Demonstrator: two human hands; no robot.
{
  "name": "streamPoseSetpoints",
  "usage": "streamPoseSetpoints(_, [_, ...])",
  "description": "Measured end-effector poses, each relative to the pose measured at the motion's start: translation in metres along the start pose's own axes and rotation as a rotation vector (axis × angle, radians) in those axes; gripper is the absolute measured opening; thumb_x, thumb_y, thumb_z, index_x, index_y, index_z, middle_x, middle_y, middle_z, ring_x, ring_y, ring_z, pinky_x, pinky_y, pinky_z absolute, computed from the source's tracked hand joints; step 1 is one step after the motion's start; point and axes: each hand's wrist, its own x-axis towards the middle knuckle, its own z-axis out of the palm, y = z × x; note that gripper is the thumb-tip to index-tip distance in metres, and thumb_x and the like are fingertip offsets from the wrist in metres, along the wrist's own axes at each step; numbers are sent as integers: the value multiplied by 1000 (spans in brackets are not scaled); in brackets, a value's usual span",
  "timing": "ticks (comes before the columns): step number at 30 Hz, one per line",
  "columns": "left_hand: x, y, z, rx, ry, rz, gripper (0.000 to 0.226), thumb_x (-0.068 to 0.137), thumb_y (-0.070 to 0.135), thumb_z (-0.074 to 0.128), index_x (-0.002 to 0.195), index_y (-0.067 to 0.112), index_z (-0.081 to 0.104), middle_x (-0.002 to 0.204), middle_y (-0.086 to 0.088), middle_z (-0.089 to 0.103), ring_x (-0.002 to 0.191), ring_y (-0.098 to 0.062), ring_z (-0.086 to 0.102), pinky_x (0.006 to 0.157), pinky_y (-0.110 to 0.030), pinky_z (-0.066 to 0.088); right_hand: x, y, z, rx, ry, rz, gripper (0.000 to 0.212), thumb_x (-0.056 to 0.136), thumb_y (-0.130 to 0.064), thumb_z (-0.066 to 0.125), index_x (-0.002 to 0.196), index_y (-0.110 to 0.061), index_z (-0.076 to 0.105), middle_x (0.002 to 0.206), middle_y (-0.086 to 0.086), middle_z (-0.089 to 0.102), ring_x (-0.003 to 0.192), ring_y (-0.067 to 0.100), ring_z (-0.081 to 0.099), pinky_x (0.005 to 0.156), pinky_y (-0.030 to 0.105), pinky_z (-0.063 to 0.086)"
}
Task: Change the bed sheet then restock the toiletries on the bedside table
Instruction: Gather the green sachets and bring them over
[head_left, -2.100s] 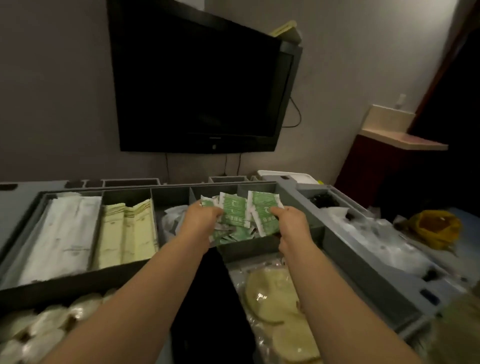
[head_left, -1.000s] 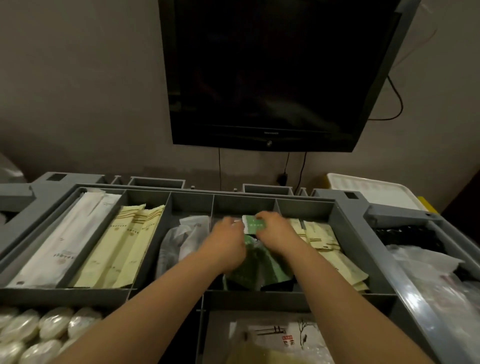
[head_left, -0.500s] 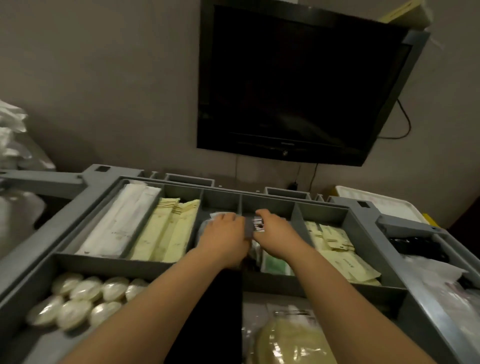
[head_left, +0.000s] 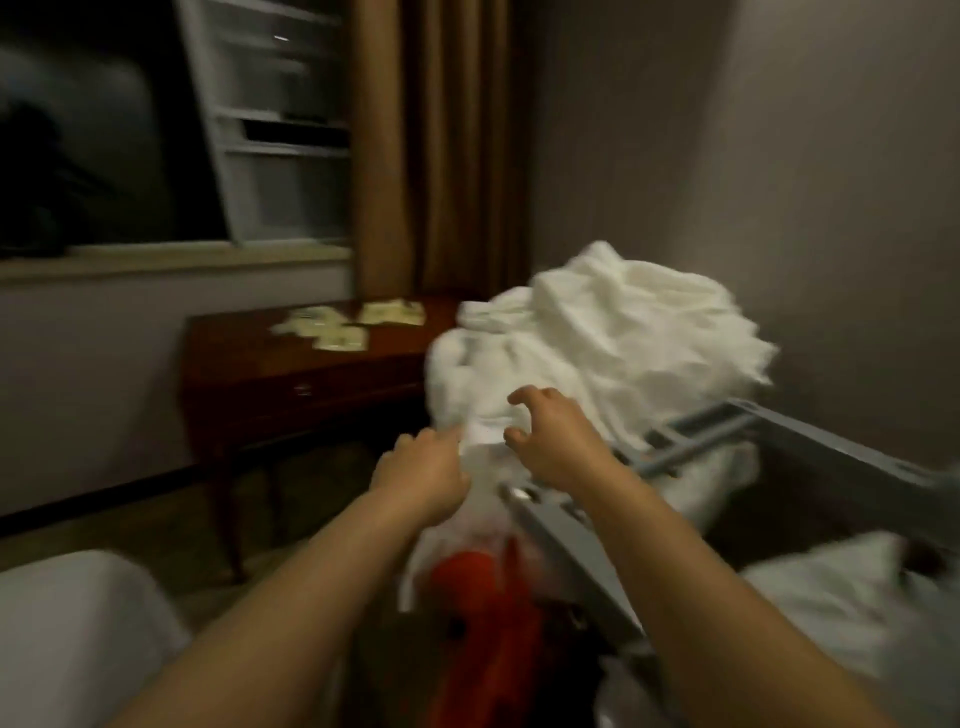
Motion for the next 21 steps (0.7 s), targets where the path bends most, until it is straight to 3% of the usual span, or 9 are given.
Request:
streamPoseSetpoints(5, [17, -148, -23, 0, -45, -266, 48, 96, 32, 43, 141, 19, 35, 133, -5, 47, 120, -25, 45, 97, -42, 44, 91, -100, 88, 10, -148, -200, 40, 95, -33, 49, 134, -22, 44, 134, 4, 44, 120, 25, 44, 97, 37, 42])
streamPoseSetpoints(8, [53, -193, -30, 31, -13, -315, 41, 96, 32, 43, 135, 19, 44, 135, -5, 42, 125, -25, 38, 100, -40, 41, 127, -118, 140, -21, -242, -224, 39, 95, -33, 49, 132, -23, 45, 134, 3, 43, 121, 26, 42, 99, 39, 41])
streamPoseSetpoints(13, [157, -248, -47, 15, 79, -316, 45, 96, 29, 44, 140, 19, 39, 143, -5, 36, 132, -24, 32, 106, -40, 36, 214, -122, 202, -86, -401, -172, 40, 95, -33, 48, 134, -23, 41, 133, 4, 42, 122, 27, 41, 100, 40, 39])
streamPoseSetpoints(16, [211, -287, -45, -4, 66, -353, 48, 96, 29, 45, 142, 20, 37, 145, -5, 35, 134, -23, 32, 108, -40, 35, 295, -140, 213, -82, -387, -190, 42, 96, -31, 47, 136, -23, 40, 135, 4, 43, 124, 28, 40, 102, 41, 37])
streamPoseSetpoints(21, [270, -366, -15, -2, -103, -450, 52, 95, 28, 46, 144, 21, 32, 144, -3, 35, 132, -23, 32, 109, -39, 33, 419, -202, 224, -84, -329, -293, 44, 96, -33, 45, 139, -25, 38, 137, 3, 45, 127, 27, 38, 106, 45, 31])
